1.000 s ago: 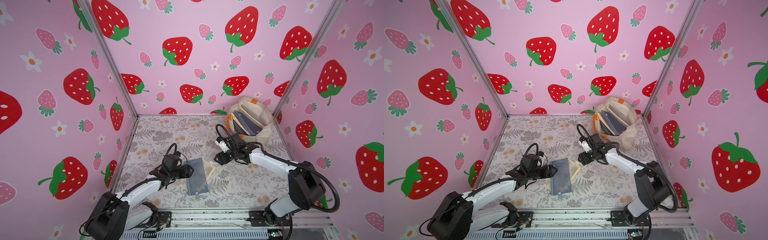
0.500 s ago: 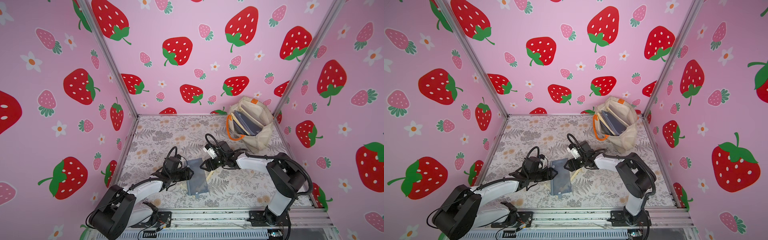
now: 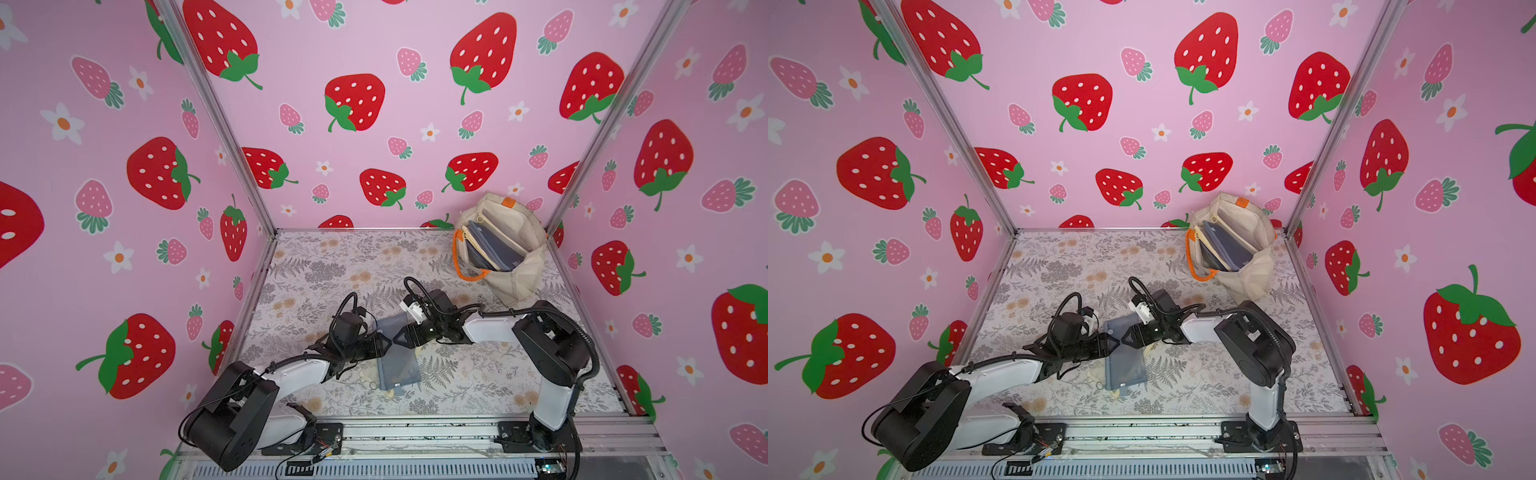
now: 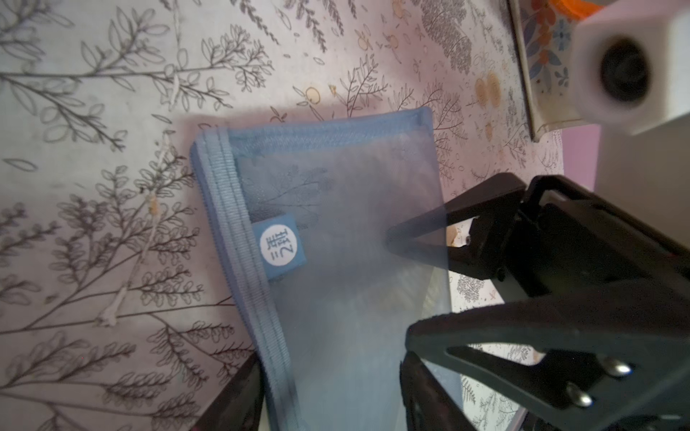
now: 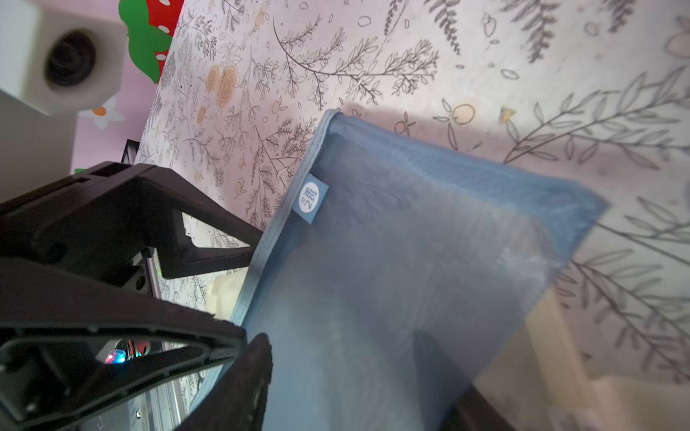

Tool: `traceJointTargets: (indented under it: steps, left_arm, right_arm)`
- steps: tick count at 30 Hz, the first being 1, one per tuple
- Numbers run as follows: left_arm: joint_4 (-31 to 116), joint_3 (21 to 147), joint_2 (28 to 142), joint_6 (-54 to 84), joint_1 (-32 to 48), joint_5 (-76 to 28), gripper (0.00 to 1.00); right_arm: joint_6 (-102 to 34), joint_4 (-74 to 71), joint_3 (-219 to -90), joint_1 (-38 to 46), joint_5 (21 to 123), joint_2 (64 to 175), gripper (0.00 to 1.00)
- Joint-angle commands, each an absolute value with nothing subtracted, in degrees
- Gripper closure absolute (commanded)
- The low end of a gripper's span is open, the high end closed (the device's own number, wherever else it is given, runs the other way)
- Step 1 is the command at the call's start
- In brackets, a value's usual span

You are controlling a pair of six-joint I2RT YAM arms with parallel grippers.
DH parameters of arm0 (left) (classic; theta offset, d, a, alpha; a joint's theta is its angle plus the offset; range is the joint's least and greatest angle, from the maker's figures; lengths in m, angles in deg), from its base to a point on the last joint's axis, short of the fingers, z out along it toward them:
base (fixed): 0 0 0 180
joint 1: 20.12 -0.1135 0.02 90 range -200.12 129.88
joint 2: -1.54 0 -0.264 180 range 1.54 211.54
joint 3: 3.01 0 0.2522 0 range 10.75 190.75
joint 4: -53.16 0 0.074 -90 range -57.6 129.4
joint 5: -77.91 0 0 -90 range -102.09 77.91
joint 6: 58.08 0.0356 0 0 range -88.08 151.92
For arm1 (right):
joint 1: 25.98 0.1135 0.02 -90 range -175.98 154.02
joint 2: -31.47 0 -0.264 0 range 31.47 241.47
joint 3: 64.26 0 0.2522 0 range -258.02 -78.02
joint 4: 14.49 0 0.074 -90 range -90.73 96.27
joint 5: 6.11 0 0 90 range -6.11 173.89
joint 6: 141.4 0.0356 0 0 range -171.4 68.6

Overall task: Put the pencil pouch into the canvas bag
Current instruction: Pick up the pencil pouch.

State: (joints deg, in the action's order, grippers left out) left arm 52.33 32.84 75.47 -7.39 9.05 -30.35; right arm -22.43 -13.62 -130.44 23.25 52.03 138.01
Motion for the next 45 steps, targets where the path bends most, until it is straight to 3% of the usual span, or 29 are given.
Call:
traceJointTargets:
  steps: [1,5,10,17,21,25,29,39,45]
  left_arm:
    - [54.5,32.6,73.6,-8.2,9.4,-29.5,0.45]
    - [54.7,32.4,72.6,-8.4,9.4,-29.2,0.54]
    - [55.2,32.2,71.8,-8.5,9.4,-29.2,0.66]
    - [52.6,32.8,69.2,-7.7,9.4,-29.2,0.67]
    - [48.3,33.5,65.4,-6.2,9.4,-27.5,0.63]
    - [44.6,34.3,62.4,-4.6,9.4,-25.7,0.46]
    - [42.8,34.9,61.4,-3.3,9.4,-24.9,0.38]
    - [43.1,35.9,62.2,-1.9,9.4,-24.7,0.35]
    - [43.2,37.2,63.3,-0.5,9.4,-25.1,0.34]
  right_arm:
    - [-20.6,-15.5,-129.5,23.8,51.0,137.4,0.40]
    - [-20.7,-16.7,-128.6,23.8,51.0,135.4,0.47]
    - [-20.8,-18.8,-128.1,23.8,49.8,133.7,0.71]
    - [-20.6,-20.7,-127.5,23.8,48.6,130.4,1.00]
    - [-22.4,-17.6,-127.9,23.5,49.0,127.1,1.00]
    - [-25.2,-12.6,-128.6,22.4,50.1,123.0,1.00]
    - [-29.9,-3.8,-131.4,21.0,52.4,118.0,1.00]
    - [-40.3,17.6,-143.0,13.4,55.7,108.6,1.00]
    - [-51.6,34.4,-155.5,8.7,66.1,108.5,1.00]
